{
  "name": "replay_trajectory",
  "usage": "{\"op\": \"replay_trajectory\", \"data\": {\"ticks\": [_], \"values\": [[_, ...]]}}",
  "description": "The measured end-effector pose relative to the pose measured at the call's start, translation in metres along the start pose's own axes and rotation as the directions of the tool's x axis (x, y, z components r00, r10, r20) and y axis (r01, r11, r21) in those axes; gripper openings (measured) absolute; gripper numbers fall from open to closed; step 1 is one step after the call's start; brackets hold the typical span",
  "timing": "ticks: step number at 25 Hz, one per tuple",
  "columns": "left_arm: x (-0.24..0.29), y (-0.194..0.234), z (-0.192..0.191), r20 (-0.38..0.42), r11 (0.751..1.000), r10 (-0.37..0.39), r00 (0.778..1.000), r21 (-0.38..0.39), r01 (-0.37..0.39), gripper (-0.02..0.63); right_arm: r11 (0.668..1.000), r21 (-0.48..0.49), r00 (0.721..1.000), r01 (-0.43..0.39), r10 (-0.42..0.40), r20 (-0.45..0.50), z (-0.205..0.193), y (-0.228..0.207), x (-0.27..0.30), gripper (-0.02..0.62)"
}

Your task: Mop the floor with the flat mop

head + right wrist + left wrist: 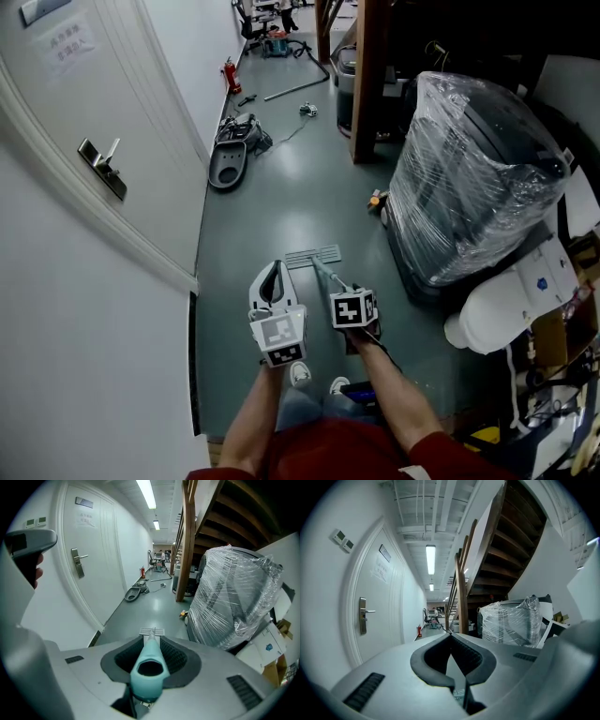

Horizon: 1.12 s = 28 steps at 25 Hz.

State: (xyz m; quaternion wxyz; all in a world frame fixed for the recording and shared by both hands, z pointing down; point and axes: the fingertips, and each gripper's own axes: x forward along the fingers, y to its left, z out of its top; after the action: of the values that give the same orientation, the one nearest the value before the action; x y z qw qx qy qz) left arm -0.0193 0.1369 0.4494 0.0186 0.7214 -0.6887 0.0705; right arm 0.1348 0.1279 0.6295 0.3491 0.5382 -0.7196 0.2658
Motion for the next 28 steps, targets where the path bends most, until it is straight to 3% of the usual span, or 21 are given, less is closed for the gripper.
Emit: {"op": "replay_trajectory", "data": {"ticks": [11,28], "values": [[-0.005,0.005,0.001,0.011,1.0,0.019,1.0,-0.01,-0.018,0.015,1.0,-0.029,1.0,0.005,-0.005,0.0,0.003,0.008,-0.001,0.12],[0.027,0.04,0.003,0.001,1.0,-0.008,1.0,-0.029,0.008,0.015,0.998,-0.058,0.999,0.025,-0.023,0.03,0.026,0.034,0.028,0.12]]}}
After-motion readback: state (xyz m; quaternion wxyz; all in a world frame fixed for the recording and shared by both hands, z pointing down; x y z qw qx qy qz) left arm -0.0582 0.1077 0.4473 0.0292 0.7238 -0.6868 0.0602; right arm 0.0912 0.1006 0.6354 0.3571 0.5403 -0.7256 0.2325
